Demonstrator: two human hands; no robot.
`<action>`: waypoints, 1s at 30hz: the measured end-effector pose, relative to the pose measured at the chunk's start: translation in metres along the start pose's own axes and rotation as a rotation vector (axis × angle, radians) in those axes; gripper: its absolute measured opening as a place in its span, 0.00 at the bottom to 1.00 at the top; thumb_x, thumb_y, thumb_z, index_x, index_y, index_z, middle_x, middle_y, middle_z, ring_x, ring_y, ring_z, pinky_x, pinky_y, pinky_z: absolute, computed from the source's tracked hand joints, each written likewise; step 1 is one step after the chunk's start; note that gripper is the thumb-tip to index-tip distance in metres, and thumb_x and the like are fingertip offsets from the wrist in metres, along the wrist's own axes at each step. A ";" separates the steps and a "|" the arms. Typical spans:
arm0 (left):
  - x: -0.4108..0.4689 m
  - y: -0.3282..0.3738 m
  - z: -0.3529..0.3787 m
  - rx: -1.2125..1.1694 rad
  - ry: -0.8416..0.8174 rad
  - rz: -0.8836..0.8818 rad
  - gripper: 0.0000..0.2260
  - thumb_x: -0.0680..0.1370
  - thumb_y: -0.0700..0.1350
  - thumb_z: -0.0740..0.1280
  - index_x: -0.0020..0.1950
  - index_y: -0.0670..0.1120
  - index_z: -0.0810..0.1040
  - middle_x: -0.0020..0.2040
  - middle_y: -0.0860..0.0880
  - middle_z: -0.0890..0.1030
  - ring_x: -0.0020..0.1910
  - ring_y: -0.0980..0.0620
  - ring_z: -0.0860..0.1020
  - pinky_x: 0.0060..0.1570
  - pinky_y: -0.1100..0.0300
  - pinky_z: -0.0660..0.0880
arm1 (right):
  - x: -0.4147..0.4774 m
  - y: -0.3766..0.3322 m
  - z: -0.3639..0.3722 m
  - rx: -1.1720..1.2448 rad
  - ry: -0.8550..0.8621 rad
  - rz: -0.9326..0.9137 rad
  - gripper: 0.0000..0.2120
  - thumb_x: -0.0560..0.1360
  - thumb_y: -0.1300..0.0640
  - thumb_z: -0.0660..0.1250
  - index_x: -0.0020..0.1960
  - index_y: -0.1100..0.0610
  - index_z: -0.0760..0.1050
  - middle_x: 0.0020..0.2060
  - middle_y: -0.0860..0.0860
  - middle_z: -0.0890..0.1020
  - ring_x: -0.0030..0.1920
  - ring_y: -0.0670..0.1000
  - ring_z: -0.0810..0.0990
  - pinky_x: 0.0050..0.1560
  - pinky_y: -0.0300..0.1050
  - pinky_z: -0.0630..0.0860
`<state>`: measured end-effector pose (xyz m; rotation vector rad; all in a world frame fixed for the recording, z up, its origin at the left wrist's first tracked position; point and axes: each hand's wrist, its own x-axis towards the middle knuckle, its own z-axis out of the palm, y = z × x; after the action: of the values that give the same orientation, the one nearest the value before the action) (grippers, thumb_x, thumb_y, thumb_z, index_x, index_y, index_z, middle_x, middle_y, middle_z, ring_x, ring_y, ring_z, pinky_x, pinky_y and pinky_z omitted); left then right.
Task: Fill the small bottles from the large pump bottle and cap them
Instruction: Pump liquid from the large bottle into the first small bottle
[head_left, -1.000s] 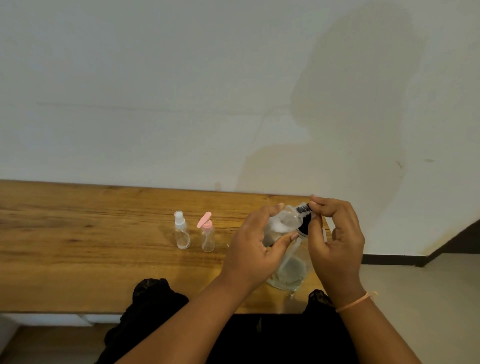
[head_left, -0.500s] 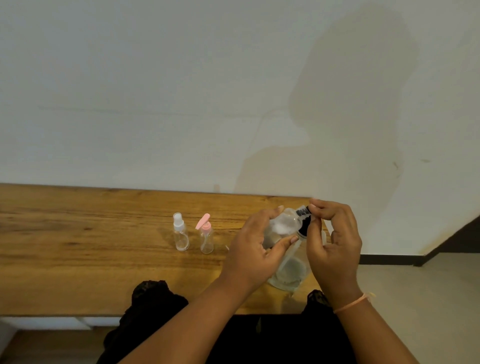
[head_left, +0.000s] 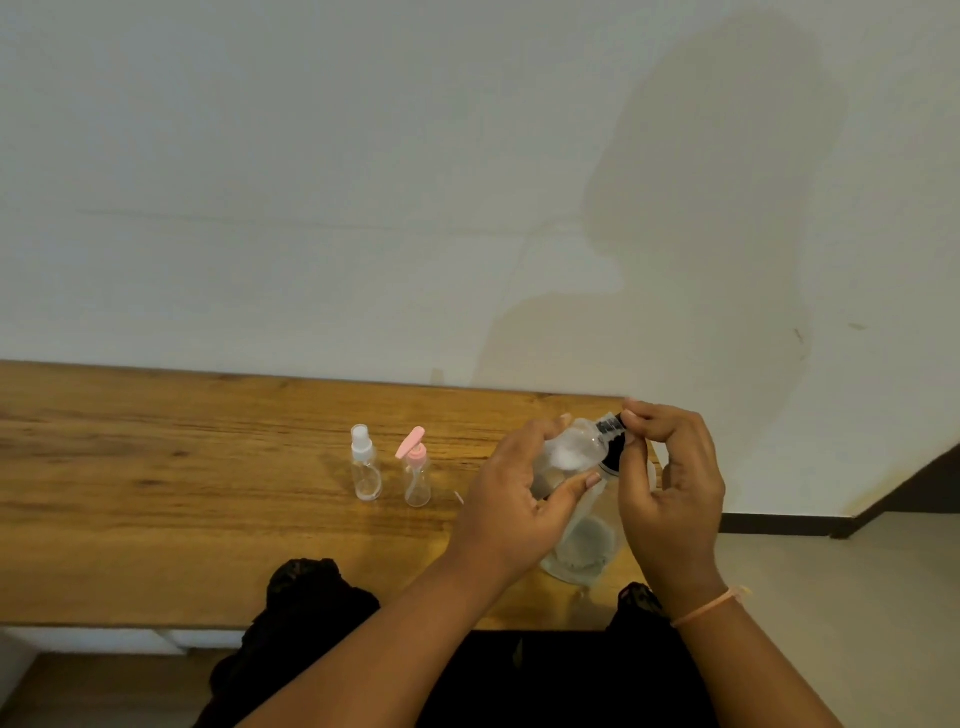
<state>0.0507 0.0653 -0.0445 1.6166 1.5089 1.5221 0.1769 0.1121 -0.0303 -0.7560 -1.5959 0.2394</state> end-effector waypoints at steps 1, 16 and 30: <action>0.000 0.000 0.000 -0.015 0.009 0.007 0.18 0.71 0.57 0.69 0.60 0.58 0.71 0.58 0.56 0.77 0.56 0.62 0.76 0.48 0.69 0.76 | 0.001 -0.002 0.000 -0.011 0.005 -0.006 0.07 0.74 0.65 0.59 0.46 0.62 0.76 0.46 0.52 0.77 0.53 0.39 0.76 0.53 0.33 0.74; -0.001 -0.001 0.001 -0.026 -0.014 -0.012 0.17 0.72 0.58 0.70 0.58 0.59 0.71 0.56 0.55 0.78 0.54 0.59 0.77 0.45 0.68 0.77 | -0.001 0.002 0.001 -0.001 0.008 -0.015 0.07 0.74 0.65 0.59 0.45 0.64 0.76 0.46 0.53 0.76 0.54 0.37 0.75 0.54 0.30 0.71; -0.001 -0.004 0.001 0.003 -0.036 -0.022 0.15 0.73 0.54 0.71 0.57 0.58 0.71 0.55 0.56 0.78 0.47 0.55 0.78 0.40 0.66 0.77 | -0.003 0.011 -0.002 0.013 0.003 -0.002 0.07 0.74 0.65 0.59 0.47 0.60 0.75 0.46 0.52 0.76 0.54 0.39 0.76 0.53 0.32 0.73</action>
<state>0.0503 0.0664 -0.0487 1.6158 1.5056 1.4718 0.1826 0.1181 -0.0386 -0.7446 -1.5906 0.2463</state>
